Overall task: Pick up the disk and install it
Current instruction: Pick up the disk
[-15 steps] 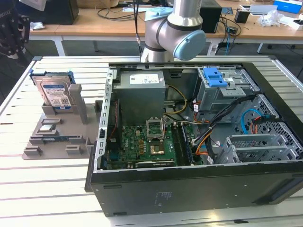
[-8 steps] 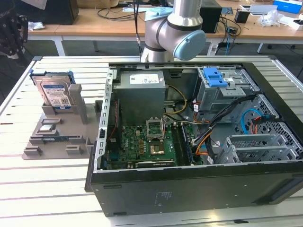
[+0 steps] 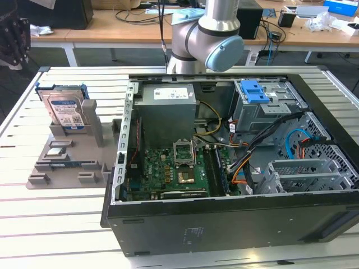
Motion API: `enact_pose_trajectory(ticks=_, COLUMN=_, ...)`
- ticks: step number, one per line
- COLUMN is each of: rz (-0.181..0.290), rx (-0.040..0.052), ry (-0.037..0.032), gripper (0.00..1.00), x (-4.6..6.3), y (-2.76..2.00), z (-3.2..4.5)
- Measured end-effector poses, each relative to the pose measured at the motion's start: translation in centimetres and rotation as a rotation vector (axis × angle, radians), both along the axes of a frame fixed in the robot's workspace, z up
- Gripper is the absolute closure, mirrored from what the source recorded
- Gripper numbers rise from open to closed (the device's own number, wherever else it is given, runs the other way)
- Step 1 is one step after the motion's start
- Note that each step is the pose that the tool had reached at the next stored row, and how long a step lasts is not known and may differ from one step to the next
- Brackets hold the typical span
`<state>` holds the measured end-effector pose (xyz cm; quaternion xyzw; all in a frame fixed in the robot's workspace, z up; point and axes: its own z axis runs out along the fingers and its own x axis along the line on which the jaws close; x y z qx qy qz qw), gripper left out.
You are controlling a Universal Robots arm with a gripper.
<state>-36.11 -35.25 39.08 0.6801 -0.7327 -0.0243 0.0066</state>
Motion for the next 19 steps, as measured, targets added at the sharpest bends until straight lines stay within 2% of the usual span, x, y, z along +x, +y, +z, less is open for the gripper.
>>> enact_pose_trajectory(ticks=4, rz=0.061, rx=0.0000, ry=0.0000, gripper=0.89, x=0.00, y=0.00, z=0.00)
enact_pose_trajectory(ticks=9, rz=0.063, rx=0.0000, ry=0.0000, gripper=0.89, x=0.00, y=0.00, z=0.00)
enact_pose_trajectory(ticks=10, rz=0.063, rx=0.0000, ry=0.0000, gripper=0.89, x=0.00, y=0.00, z=0.00)
enact_pose_trajectory(ticks=11, rz=0.063, rx=-0.0001, ry=0.0001, gripper=0.83, x=0.00, y=0.00, z=0.00)
enact_pose_trajectory(ticks=13, rz=0.064, rx=0.0000, ry=0.0001, gripper=0.83, x=0.00, y=0.00, z=0.00)
enact_pose_trajectory(ticks=18, rz=0.064, rx=-0.0001, ry=0.0000, gripper=0.52, x=0.00, y=0.00, z=0.00)
enact_pose_trajectory(ticks=19, rz=0.064, rx=-0.0001, ry=0.0001, gripper=0.52, x=0.00, y=0.00, z=0.00)
